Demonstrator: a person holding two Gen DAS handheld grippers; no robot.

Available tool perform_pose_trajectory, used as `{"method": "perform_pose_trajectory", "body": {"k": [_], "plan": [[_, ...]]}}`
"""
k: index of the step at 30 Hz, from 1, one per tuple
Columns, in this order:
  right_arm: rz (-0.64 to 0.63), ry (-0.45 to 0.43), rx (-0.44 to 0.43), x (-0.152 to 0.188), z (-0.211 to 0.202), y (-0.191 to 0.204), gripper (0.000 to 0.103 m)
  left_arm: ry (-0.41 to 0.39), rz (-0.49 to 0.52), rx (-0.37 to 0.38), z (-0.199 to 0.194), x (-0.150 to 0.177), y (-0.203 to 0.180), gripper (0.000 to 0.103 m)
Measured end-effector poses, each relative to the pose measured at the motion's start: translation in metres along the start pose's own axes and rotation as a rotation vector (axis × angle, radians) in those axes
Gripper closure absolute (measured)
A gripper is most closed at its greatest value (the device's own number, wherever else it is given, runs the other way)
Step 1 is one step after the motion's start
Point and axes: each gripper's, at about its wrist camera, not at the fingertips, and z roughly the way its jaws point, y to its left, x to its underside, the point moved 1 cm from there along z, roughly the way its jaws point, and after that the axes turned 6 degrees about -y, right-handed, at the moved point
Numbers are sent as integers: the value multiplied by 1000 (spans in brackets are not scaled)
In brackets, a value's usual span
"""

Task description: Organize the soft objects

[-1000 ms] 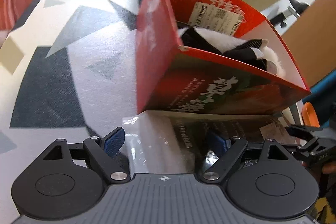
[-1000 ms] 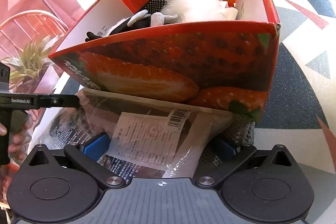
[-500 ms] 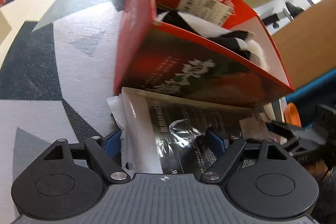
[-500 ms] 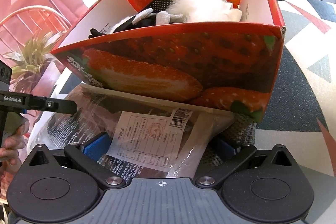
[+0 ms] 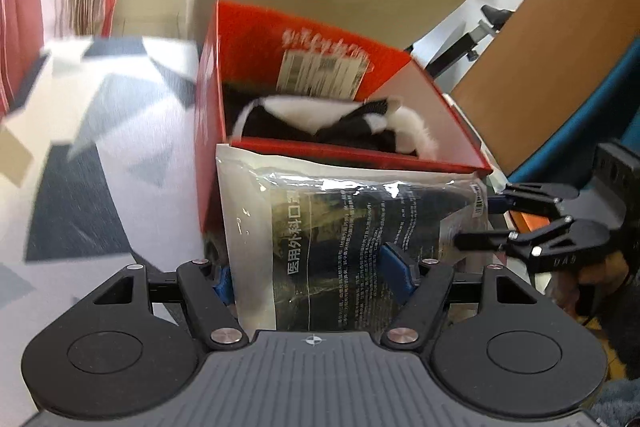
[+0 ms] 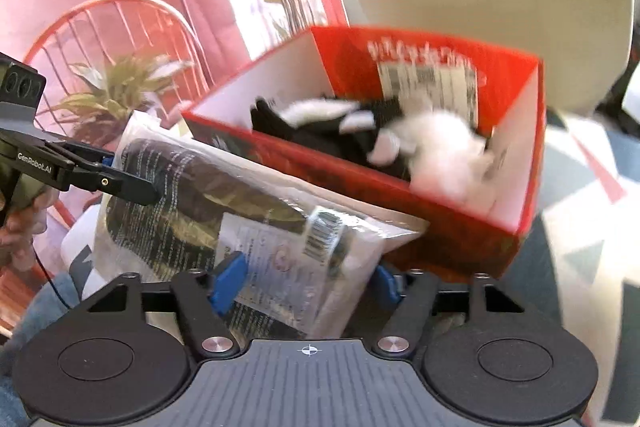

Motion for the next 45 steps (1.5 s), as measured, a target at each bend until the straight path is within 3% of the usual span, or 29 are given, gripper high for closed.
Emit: {"method": "perform_pose_trajectory", "body": {"k": [6,10,19,24,27,37,45], "plan": [[-68,-90,-7,-21,-28,2,72,-61,65,-27,-22,-9,-15,32],[-95,-141,3,-28,-37,5,80,-92,91,-47,-30,-14,-23,35],[-172,-216,34,-28,-50,15,83,-90,153,-120,-37,-15,-27,38],[-148,-201,39,-18,-51,9,86,-73,72,-103,-32,-6,-13,39],[-150,-173,50,-8,-43,9,86,-60,98,-131,-24,1,-16,39],[-73,-155,75,7,-34,-1,86,-98,114,-163,-12,7,-22,39],[-113,-179,79,1,-42,9,86,-165,81,-169,-32,-2,-28,39]]}}
